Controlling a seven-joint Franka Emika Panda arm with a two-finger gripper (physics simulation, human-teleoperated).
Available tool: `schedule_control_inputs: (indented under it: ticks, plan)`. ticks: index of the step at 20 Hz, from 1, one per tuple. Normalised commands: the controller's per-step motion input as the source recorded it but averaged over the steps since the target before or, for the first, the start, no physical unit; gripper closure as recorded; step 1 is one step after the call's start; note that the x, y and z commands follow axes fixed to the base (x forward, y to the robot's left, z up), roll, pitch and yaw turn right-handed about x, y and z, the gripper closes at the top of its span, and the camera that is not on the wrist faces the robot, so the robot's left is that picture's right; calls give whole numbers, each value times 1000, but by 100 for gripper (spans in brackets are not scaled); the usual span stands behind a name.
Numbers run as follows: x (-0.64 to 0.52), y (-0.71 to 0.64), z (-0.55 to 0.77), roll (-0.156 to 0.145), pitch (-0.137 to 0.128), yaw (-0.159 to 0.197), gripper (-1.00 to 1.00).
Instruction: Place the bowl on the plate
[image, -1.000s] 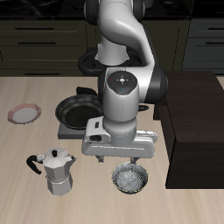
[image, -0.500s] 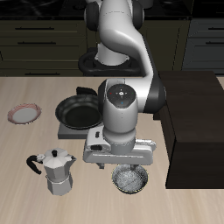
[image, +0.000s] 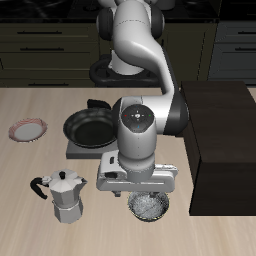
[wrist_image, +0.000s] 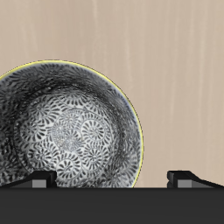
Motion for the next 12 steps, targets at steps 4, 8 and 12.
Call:
schedule_control_inputs:
  ticks: [4,8,12]
  plan:
    - [7,-39,-153,-6,33,-1,-100]
    - [8,-56,-169,10,27,20,-100]
    - [-8,-44,-110,38,24,-16,100]
